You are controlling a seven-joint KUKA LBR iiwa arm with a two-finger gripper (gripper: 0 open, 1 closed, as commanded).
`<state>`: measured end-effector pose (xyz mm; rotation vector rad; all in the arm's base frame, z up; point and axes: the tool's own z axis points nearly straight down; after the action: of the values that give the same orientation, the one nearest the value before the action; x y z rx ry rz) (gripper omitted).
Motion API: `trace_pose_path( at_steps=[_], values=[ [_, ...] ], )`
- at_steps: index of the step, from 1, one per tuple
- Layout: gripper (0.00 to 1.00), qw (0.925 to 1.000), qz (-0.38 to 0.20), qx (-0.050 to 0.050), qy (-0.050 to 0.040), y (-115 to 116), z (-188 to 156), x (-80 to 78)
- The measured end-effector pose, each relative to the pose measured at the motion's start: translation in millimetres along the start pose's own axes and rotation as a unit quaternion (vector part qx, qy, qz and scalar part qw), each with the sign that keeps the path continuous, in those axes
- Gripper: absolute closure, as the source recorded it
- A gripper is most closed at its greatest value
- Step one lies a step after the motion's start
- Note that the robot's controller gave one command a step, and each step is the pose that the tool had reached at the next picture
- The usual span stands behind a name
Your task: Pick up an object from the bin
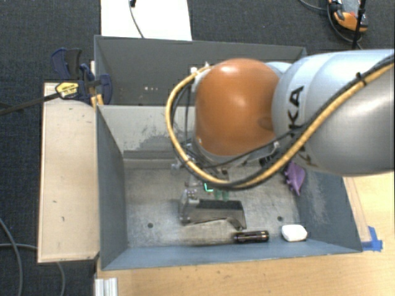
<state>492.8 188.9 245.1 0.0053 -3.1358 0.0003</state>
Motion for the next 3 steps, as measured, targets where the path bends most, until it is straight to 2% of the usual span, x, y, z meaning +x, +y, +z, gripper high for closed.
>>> trace_pose_path(
  at_steps=[1, 2, 3],
  values=[
    [0.0, 1.0, 0.003, -0.001, -0.0041, -1.1, -4.3, -1.9],
    [0.0, 0.9994, -0.035, -0.001, -0.0062, -37.6, 71.8, 2.8],
    [0.0, 0.9988, -0.048, 0.001, -0.0045, -99.5, 84.7, -25.5]
  ],
)
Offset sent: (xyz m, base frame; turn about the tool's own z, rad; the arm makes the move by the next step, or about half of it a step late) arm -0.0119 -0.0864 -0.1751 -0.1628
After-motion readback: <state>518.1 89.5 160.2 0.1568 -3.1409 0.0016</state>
